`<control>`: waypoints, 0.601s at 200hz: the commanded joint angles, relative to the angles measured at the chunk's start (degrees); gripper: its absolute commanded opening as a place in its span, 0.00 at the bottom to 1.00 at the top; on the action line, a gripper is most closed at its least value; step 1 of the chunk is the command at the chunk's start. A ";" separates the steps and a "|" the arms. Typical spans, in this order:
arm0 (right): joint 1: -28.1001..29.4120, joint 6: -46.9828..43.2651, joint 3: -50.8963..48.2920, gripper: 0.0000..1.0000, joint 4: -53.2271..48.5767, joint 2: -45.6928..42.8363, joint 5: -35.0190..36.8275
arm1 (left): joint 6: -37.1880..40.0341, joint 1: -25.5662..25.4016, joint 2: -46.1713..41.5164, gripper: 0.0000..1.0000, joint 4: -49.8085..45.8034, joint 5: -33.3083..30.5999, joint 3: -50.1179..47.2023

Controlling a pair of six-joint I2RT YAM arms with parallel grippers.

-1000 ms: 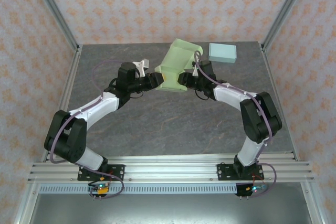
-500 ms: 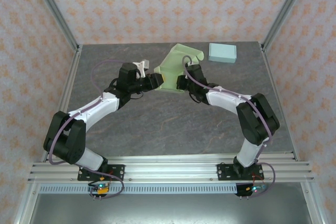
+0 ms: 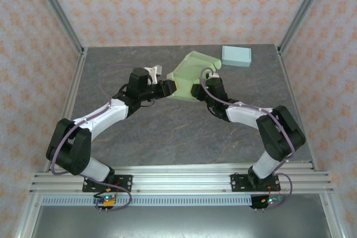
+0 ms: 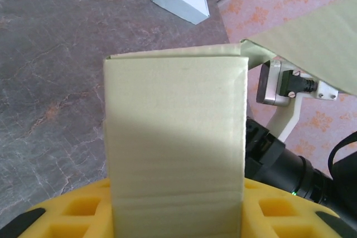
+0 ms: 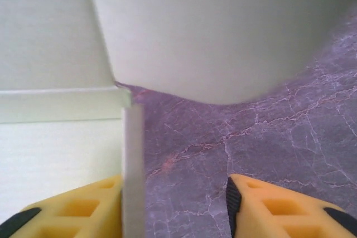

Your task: Fold the paper box

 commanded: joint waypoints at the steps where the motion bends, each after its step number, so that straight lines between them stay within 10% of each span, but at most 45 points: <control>1: -1.67 2.25 -1.65 0.54 3.85 -4.80 -9.95 | 3.00 0.55 -3.10 0.35 0.64 -3.49 2.21; 120: -0.09 -4.93 5.78 0.43 -10.55 -1.21 -7.19 | 2.01 0.56 -4.24 0.35 1.40 -2.77 2.11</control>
